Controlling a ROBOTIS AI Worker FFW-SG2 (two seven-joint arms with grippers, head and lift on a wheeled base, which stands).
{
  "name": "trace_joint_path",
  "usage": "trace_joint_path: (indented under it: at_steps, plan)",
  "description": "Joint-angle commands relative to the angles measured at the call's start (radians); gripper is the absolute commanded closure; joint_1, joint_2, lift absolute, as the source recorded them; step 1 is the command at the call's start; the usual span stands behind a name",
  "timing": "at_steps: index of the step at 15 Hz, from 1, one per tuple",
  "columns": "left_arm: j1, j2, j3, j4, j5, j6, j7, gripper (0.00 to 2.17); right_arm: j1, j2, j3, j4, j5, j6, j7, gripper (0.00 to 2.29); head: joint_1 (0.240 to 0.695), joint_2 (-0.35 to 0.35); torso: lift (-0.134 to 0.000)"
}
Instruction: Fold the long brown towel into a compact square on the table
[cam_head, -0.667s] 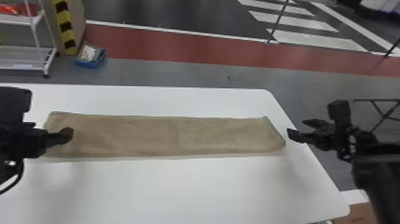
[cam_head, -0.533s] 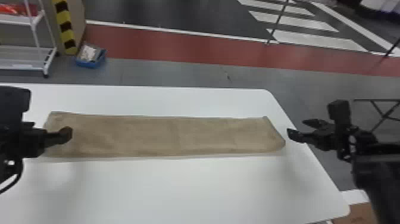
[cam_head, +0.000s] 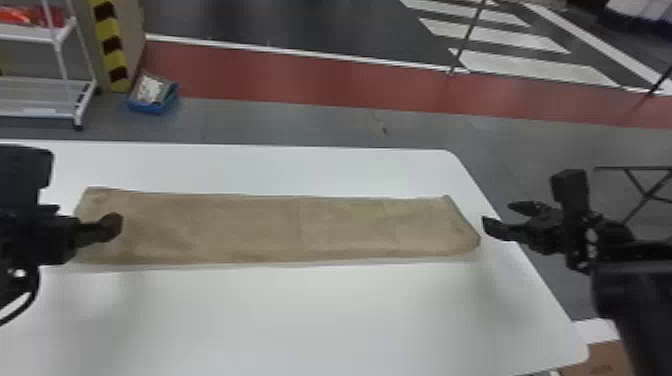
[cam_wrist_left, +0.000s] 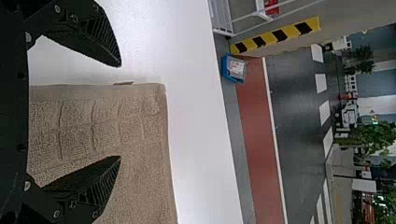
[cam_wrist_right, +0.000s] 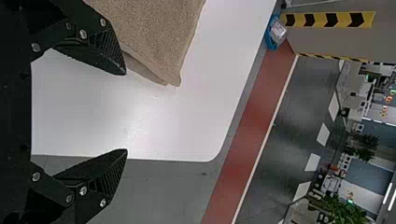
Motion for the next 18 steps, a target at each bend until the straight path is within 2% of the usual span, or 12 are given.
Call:
trace_joint_path:
  at_steps: [1,5,9,11,12,15,16,18]
  plan:
    - [-0.003,0.001,0.0,0.009,0.0,0.0,0.0,0.21,0.004,0.001,-0.004,0.0,0.0,0.0,0.0,0.35,0.695,-0.274,-0.128]
    - [-0.004,0.0,-0.003,0.016,-0.003,0.0,-0.011,0.3,0.004,0.001,-0.007,-0.003,0.0,0.0,0.0,0.35,0.695,-0.277,-0.128]
    - [-0.03,-0.002,-0.003,0.091,0.001,-0.006,-0.039,0.42,0.009,0.001,-0.007,-0.002,0.0,0.0,0.0,0.34,0.695,-0.277,-0.128]
    - [-0.035,-0.003,-0.003,0.101,0.0,-0.006,-0.039,0.64,0.009,0.001,-0.007,-0.002,0.0,0.0,0.0,0.35,0.695,-0.275,-0.128]
    - [-0.035,-0.002,-0.003,0.099,0.001,-0.006,-0.04,0.67,0.009,0.001,-0.007,-0.002,0.002,0.0,-0.001,0.35,0.695,-0.273,-0.128]
    - [-0.032,-0.002,-0.006,0.091,0.003,-0.006,-0.039,1.35,0.01,0.001,-0.01,-0.002,0.002,0.0,-0.001,0.34,0.695,-0.273,-0.128]
    - [-0.029,-0.002,-0.006,0.088,0.003,-0.006,-0.039,1.44,0.01,0.001,-0.009,-0.002,0.002,0.0,-0.001,0.35,0.695,-0.274,-0.128]
    - [-0.019,-0.002,0.0,0.052,0.009,-0.006,-0.039,1.45,0.01,0.004,-0.009,-0.003,0.002,0.0,-0.001,0.35,0.695,-0.277,-0.128]
